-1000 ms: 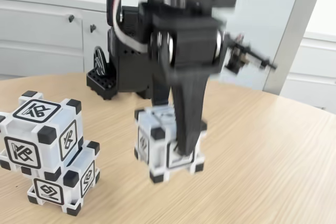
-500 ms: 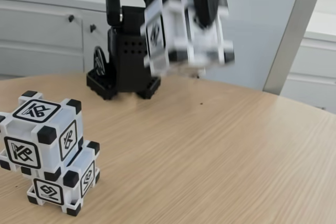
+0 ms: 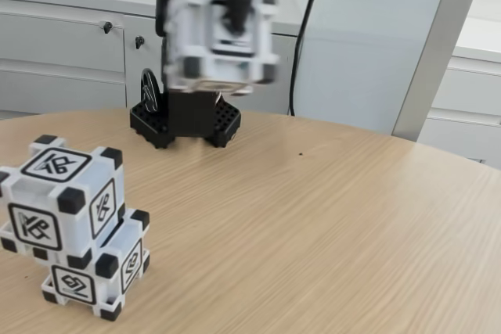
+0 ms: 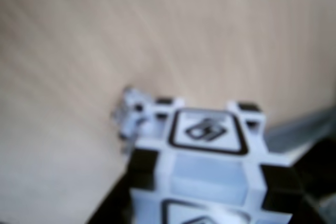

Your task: Stack cubes from left to right.

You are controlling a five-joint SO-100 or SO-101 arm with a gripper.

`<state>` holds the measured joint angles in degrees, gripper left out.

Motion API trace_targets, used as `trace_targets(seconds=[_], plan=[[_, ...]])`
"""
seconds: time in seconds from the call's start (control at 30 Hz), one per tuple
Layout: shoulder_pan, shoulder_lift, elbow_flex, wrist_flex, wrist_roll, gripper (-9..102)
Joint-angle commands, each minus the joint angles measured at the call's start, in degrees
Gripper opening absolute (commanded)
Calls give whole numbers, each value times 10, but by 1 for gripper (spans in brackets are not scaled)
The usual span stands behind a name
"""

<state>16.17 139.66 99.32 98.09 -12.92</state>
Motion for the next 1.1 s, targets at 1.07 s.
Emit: trace_targets(seconds=[1.07], plan=[[154,-211,-200,-28,56,0]])
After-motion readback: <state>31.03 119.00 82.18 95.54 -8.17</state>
